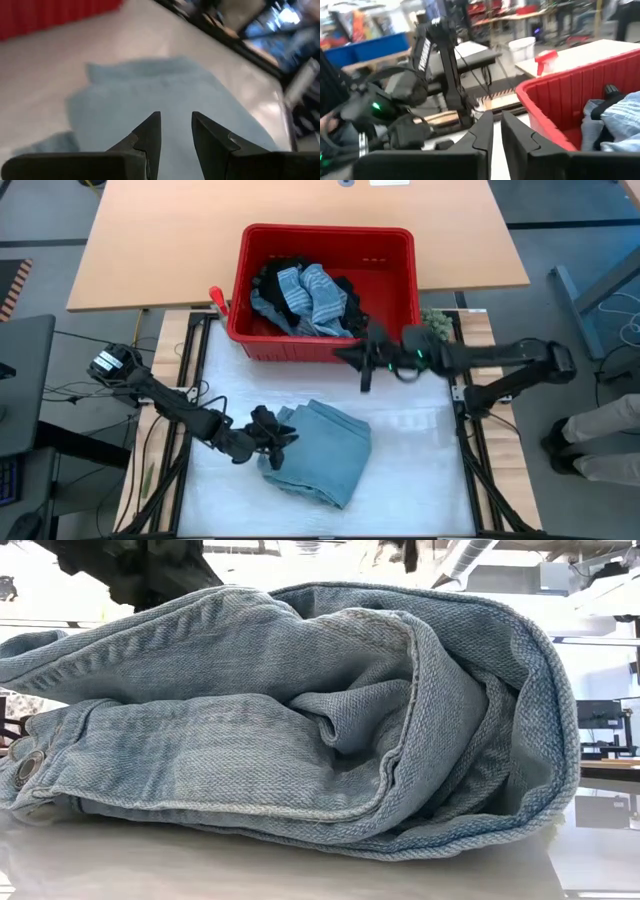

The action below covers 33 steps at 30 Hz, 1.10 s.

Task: Fold Laundry from Bin
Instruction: Adjust the blue and white patterned shirt in the red laundry bin

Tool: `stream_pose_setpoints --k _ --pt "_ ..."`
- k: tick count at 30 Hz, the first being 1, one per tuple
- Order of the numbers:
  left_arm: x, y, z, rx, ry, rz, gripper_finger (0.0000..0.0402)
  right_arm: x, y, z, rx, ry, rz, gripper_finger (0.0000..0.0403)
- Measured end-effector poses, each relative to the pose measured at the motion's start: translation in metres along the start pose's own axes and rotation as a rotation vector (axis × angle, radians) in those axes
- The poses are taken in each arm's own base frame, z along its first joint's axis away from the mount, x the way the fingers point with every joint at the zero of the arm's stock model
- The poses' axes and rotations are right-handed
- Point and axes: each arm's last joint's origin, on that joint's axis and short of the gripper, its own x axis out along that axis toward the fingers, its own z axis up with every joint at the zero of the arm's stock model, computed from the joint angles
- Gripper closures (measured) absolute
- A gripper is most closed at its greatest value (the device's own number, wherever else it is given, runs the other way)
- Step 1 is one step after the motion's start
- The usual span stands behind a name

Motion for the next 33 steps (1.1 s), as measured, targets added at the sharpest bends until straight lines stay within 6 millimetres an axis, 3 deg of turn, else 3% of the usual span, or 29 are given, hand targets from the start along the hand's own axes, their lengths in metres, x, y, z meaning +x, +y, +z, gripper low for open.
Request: stream_pose_setpoints --k 7,11,15,18,21,24,28,33 --pt "0.014 0.015 0.016 -0.191 -0.086 0.095 0.0307 0.026 -0.102 0.011 0.022 0.072 0.083 0.0307" --pt "0.02 0.023 0.023 -0.314 -0.108 0.108 0.0307 0.057 -0.139 0.016 -0.001 0.122 0.098 0.0284" --pt "0.024 0.028 0.028 -0.321 -0.109 0.117 0.0307 0.09 -0.159 0.022 -0.036 0.226 0.076 0.0246" --pt "0.027 0.032 0.031 -0.276 -0.1 0.124 0.0307 0.117 -0.16 0.027 -0.117 0.313 0.074 0.0219" --pt "0.03 0.035 0.033 -0.216 -0.087 0.128 0.0307 0.144 -0.159 0.025 -0.212 0.41 -0.065 0.0195" --pt "0.032 0.04 0.035 -0.143 -0.056 0.133 0.0307 0.168 -0.164 0.011 -0.272 0.546 -0.206 0.0173" --pt "0.036 0.047 0.036 -0.08 0.018 0.12 0.0307 0.18 -0.175 -0.002 -0.271 0.71 -0.238 0.0151" --pt "0.041 0.058 0.037 -0.017 0.101 0.12 0.0307 0.176 -0.207 -0.026 -0.298 0.936 -0.517 0.0152"
